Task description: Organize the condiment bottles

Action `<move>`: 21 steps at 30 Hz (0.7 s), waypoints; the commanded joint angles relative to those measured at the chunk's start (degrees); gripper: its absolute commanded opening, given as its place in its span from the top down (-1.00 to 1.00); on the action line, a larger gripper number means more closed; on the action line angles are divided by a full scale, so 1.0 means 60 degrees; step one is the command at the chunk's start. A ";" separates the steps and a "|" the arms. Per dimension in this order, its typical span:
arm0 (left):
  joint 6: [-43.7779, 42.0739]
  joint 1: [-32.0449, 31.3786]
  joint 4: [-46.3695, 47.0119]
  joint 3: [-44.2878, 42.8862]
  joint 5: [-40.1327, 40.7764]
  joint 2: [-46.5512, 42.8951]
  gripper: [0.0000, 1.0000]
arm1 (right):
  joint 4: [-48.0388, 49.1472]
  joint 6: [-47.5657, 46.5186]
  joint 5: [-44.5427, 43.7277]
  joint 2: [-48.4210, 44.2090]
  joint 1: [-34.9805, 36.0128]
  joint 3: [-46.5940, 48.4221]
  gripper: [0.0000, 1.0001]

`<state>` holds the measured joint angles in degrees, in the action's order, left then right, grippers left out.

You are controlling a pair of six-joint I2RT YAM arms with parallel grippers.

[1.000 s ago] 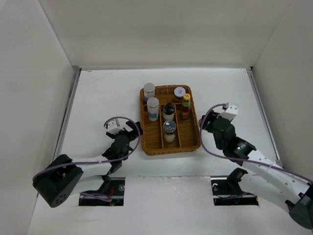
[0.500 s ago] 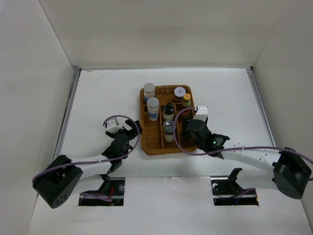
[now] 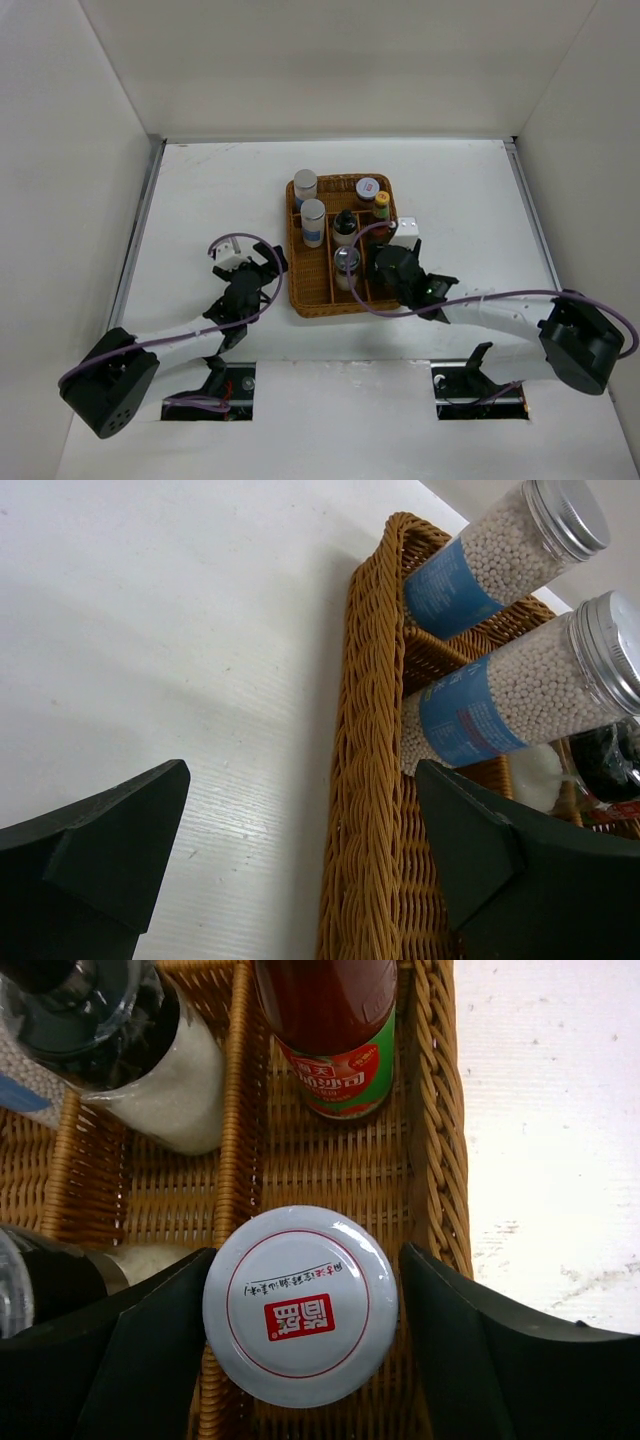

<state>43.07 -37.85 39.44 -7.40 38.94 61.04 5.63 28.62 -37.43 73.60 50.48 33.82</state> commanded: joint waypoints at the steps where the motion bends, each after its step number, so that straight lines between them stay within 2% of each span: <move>1: 0.0014 0.0104 -0.0478 -0.0510 -0.0030 -0.0416 -1.00 | 0.0485 0.0049 -0.0207 -0.0693 0.0031 0.0236 -0.70; 6: 0.0029 0.0265 -0.1489 -0.0832 -0.0103 -0.0621 -1.00 | -0.0410 0.0064 -0.0411 -0.2478 -0.0216 0.0194 -0.94; 9: 0.0014 0.0411 -0.2089 -0.1008 -0.0307 -0.0855 -1.00 | -0.0207 0.0209 -0.0514 -0.3738 -0.1239 -0.0128 -1.00; 11: 0.0029 0.0470 -0.2630 -0.1212 -0.0454 -0.1060 -1.00 | 0.0522 0.0545 -0.0340 -0.4325 -0.2336 -0.0464 -1.00; 16: 0.0029 0.0441 -0.4153 -0.1667 -0.0688 -0.1689 -1.00 | 0.2734 0.1423 0.0714 -0.4198 -0.5177 -0.1314 -1.00; 20: 0.0014 0.0310 -0.5384 -0.1814 -0.0791 -0.2757 -1.00 | 0.3719 0.2230 0.1314 -0.3568 -0.6631 -0.2120 -1.00; 21: 0.0014 0.0309 -0.5517 -0.1785 -0.0791 -0.2949 -1.00 | 0.3822 0.2406 0.1621 -0.3494 -0.6822 -0.2296 -0.93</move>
<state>43.07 -35.64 12.36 -15.86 35.18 47.03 20.78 37.76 -33.15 51.53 12.34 22.50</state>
